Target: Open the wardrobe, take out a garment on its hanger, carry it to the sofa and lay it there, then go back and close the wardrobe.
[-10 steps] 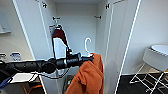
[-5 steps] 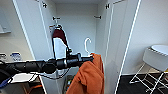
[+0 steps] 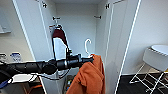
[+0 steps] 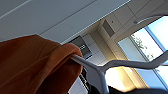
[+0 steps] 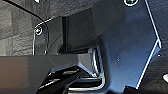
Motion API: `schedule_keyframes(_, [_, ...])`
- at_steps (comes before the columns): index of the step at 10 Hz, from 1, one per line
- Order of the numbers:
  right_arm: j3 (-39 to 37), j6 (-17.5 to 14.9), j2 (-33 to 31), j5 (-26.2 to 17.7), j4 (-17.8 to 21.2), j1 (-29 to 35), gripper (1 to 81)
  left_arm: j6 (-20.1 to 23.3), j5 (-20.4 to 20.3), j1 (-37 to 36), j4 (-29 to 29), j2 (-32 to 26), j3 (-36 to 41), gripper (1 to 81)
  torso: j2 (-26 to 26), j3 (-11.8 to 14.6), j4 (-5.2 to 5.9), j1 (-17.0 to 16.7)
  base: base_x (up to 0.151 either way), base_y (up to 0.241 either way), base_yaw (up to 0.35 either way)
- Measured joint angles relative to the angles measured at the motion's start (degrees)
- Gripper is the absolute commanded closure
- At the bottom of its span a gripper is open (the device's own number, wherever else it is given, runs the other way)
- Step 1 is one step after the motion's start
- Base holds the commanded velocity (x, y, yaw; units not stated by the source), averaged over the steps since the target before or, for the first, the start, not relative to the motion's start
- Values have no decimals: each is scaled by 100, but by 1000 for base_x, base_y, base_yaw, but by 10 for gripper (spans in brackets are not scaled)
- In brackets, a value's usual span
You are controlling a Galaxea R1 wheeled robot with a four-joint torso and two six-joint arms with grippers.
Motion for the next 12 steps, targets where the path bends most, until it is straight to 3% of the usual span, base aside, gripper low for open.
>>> schedule_keyframes(5, [0, 0, 0, -2, 0, 0, 10, 0, -55, -2, 5, 2, -11, 811, 0, 0, 0, 0, 0, 0, -39])
schedule_keyframes(12, [24, 12, -101, -11, 10, 1, 10, -2, -50, 78, 41, -20, -56, 811, 0, 0, 2, 5, 0, 0, -302])
